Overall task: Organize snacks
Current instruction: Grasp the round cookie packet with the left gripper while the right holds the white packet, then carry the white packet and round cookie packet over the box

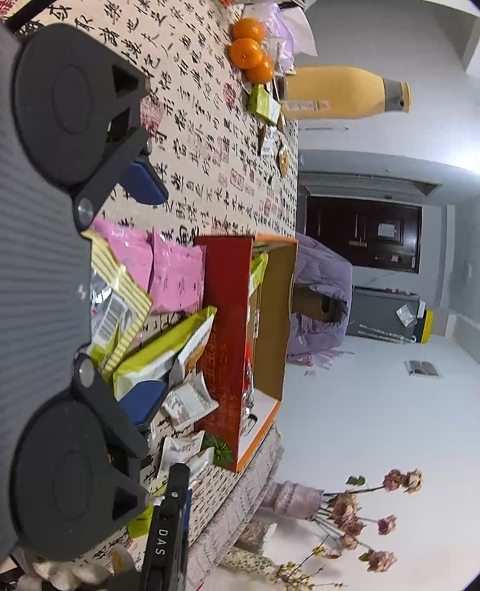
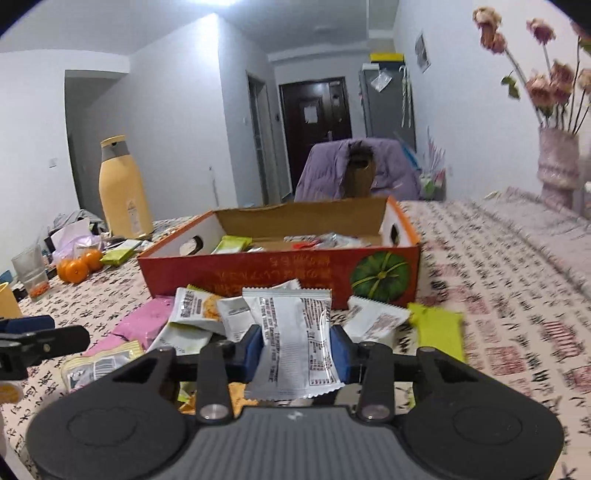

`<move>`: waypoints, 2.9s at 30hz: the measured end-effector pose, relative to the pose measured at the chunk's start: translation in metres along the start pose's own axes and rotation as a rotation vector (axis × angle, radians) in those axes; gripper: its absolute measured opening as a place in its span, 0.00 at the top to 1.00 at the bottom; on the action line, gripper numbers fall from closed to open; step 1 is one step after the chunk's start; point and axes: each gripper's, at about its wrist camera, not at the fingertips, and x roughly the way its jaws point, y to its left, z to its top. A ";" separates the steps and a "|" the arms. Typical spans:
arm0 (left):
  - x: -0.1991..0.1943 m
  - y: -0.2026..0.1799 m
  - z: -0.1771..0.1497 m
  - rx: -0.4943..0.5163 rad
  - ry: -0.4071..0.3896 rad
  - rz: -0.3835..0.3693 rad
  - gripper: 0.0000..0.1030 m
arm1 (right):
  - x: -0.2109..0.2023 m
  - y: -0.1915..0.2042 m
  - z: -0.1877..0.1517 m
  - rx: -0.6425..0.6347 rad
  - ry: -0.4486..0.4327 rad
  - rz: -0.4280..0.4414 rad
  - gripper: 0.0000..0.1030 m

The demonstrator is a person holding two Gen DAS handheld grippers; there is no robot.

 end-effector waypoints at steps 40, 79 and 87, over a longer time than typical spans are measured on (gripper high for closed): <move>0.094 -0.144 0.011 0.144 0.365 0.043 0.42 | -0.014 -0.080 -0.017 0.039 -0.095 -0.124 0.62; 0.038 -0.117 0.050 0.085 0.113 -0.027 0.58 | -0.023 -0.046 0.005 -0.040 -0.149 -0.091 0.62; 0.036 -0.100 0.075 0.081 0.040 -0.017 0.58 | -0.014 -0.029 0.035 -0.074 -0.185 -0.077 0.62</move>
